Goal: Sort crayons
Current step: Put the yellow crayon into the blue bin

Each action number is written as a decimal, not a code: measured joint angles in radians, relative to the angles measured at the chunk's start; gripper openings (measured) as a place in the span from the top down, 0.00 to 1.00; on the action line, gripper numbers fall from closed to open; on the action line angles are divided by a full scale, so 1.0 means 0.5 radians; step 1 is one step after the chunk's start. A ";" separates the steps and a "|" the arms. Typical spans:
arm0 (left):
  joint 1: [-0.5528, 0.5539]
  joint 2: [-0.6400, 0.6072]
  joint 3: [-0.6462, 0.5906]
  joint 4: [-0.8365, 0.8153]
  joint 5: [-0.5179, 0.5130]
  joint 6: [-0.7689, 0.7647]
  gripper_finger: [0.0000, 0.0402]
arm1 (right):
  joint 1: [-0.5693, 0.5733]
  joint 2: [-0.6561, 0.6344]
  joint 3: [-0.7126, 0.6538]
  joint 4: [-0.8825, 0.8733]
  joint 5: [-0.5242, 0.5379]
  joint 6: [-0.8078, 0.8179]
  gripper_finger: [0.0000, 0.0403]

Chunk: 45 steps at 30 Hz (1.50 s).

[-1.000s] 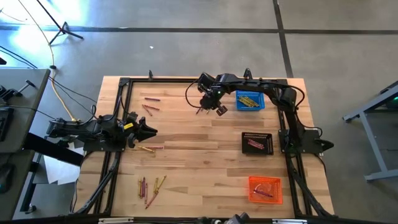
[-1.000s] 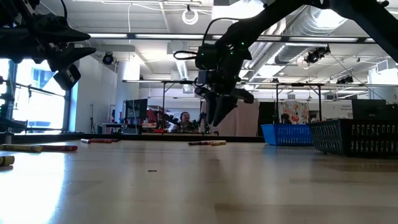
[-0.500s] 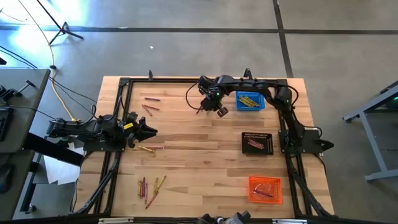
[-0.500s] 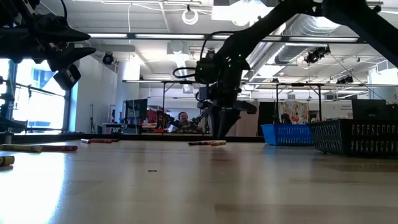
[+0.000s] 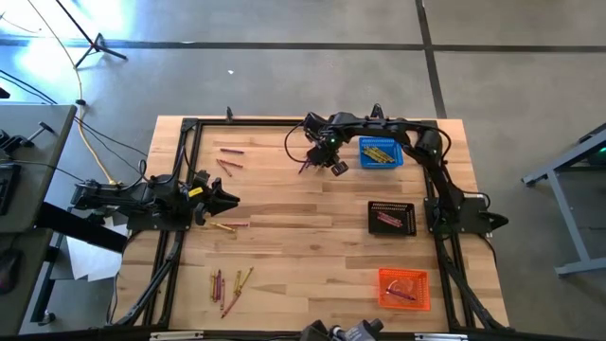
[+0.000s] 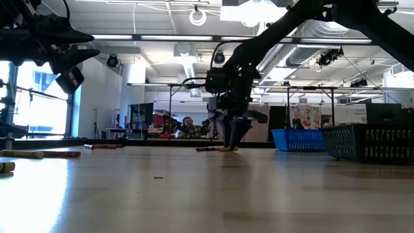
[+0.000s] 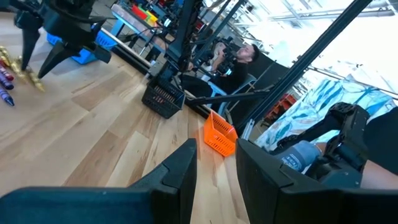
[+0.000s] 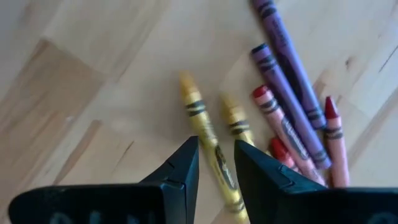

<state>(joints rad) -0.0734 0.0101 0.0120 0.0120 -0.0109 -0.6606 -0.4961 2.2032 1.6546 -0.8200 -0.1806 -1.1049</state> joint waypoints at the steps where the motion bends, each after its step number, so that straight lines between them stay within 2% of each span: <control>1: 0.000 0.001 0.000 -0.001 0.000 -0.001 0.75 | -0.001 0.002 0.000 -0.009 -0.007 0.002 0.78; 10: -0.001 0.000 0.001 0.000 -0.001 -0.001 0.75 | -0.003 0.008 0.002 -0.040 -0.013 0.127 0.79; 19: 0.000 0.000 0.001 -0.001 -0.001 0.000 0.75 | -0.002 0.010 0.005 -0.220 -0.022 0.421 0.97; 27: 0.000 0.000 0.000 0.000 0.000 0.000 0.75 | -0.001 0.000 0.057 -0.355 -0.194 0.583 0.97; 34: 0.000 0.000 0.000 0.000 -0.001 0.000 0.75 | -0.002 -0.013 0.361 -0.745 -0.234 0.741 0.99; 38: 0.000 0.000 0.001 -0.001 -0.001 0.000 0.75 | -0.072 -0.020 0.490 -1.163 -0.309 0.883 0.99; 42: -0.001 0.000 0.000 -0.001 -0.001 0.000 0.75 | -0.217 -0.159 0.410 -1.330 -0.524 0.965 0.99; 45: 0.000 0.000 0.000 0.000 -0.001 -0.001 0.75 | -0.338 -0.339 0.238 -1.253 -0.540 1.004 0.99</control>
<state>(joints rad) -0.0734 0.0101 0.0122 0.0119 -0.0113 -0.6609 -0.6653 2.0338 1.7736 -1.4466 -0.4504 -0.6030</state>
